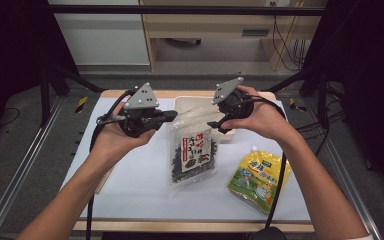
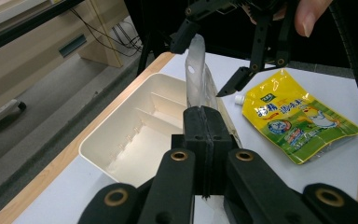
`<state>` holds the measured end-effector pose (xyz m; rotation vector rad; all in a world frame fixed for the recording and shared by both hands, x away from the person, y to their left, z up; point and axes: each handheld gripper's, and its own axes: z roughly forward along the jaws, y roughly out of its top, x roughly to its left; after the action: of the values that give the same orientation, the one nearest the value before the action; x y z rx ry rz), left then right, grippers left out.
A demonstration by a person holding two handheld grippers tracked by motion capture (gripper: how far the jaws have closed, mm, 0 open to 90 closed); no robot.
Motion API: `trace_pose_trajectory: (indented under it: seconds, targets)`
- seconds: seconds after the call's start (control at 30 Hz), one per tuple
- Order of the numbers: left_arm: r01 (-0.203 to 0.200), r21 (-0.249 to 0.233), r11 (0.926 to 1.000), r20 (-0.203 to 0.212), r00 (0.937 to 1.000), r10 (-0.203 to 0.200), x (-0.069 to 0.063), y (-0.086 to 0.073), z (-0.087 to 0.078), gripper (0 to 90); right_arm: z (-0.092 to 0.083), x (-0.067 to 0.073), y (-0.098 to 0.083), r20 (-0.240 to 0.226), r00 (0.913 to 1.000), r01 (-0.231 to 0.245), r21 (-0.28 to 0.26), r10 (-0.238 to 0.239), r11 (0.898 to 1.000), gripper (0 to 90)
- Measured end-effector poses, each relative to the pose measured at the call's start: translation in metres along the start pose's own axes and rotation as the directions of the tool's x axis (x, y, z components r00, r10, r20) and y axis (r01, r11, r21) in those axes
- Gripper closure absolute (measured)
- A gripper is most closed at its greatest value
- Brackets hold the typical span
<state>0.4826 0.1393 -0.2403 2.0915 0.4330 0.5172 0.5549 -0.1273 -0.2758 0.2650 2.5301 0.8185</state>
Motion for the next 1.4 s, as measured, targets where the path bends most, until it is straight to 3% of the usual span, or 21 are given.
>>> trace_pose_trajectory:
  seconds: [0.2,0.6,0.77,0.97,1.03,1.1,1.2,1.3,1.4]
  targets:
    - [0.001,0.006,1.0,-0.024,0.9997,-0.001,0.003,-0.002,0.002,90.0,-0.001,0.004,-0.003,-0.036,0.9992,0.018,0.036,-0.017,0.999,35.3]
    - [0.017,0.019,0.9997,-0.058,0.9982,-0.016,0.008,-0.006,0.007,90.0,-0.009,0.004,-0.006,-0.089,0.9956,0.034,0.053,-0.029,0.998,71.7]
    - [0.034,0.014,0.9993,-0.069,0.9971,-0.033,0.013,-0.011,0.008,90.0,-0.011,0.005,-0.005,-0.12,0.9924,0.032,0.059,-0.025,0.998,79.8]
    - [0.06,-0.001,0.9982,-0.076,0.9953,-0.06,0.018,-0.017,0.008,89.3,-0.013,0.006,-0.001,-0.154,0.9875,0.042,0.065,-0.031,0.997,83.4]
    - [0.058,0.001,0.9983,-0.083,0.9949,-0.058,0.019,-0.02,0.009,81.7,-0.013,0.006,0.0,-0.162,0.9864,0.041,0.067,-0.029,0.997,84.0]
    - [0.068,-0.001,0.9977,-0.115,0.9911,-0.068,0.019,-0.022,0.01,70.2,-0.013,0.006,0.001,-0.166,0.9858,0.038,0.067,-0.027,0.997,84.6]
    - [0.114,-0.039,0.9927,-0.134,0.9838,-0.119,0.021,-0.027,0.009,48.6,-0.014,0.005,0.0,-0.164,0.9864,0.022,0.078,-0.009,0.997,85.3]
    - [0.144,-0.053,0.9882,-0.147,0.9777,-0.15,0.025,-0.033,0.005,35.5,-0.016,0.002,-0.001,-0.17,0.9853,-0.007,0.08,0.02,0.997,85.8]
    - [0.177,-0.069,0.9818,-0.166,0.9683,-0.186,0.029,-0.041,0.001,29.5,-0.02,0.0,-0.001,-0.167,0.9845,-0.039,0.083,0.053,0.996,86.3]
